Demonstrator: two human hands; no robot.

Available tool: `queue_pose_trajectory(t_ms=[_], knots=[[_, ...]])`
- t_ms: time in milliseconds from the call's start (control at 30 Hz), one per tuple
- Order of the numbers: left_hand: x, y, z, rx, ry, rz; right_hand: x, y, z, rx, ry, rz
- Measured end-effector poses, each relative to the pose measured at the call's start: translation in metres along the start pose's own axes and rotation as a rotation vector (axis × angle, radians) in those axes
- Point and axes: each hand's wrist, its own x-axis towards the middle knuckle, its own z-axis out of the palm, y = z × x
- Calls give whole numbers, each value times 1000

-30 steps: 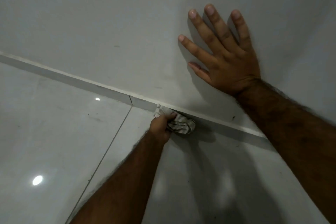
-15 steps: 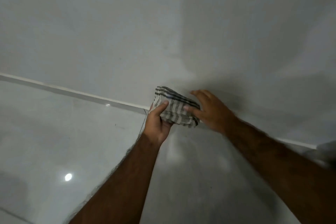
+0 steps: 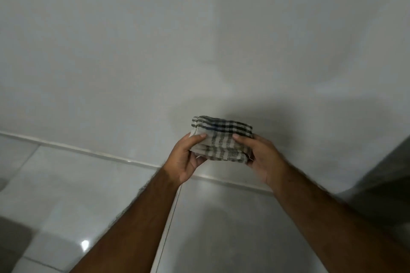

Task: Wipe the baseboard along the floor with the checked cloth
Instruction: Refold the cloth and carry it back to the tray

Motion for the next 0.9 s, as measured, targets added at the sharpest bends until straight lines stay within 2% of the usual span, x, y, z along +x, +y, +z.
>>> queue_pose_trajectory(t_ms=[133, 200, 267, 433, 633, 767, 900], knots=[[-35, 74, 66, 214, -38, -72, -74, -84, -6, -62, 8, -114], [-79, 110, 143, 268, -100, -138, -146, -141, -33, -21, 75, -153], [-88, 125, 179, 289, -143, -157, -174, -165, -49, 16, 105, -204], [-78, 140, 194, 296, -96, -108, -188, -179, -44, 18, 104, -250], [-78, 112, 325, 547, -165, -80, -251, -195, -149, 25, 337, -340], [-58, 75, 396, 687, -231, -54, -262, -186, -219, 73, 507, -283], [-30, 27, 456, 953, -387, -47, -267, -170, -284, 30, 702, -231]])
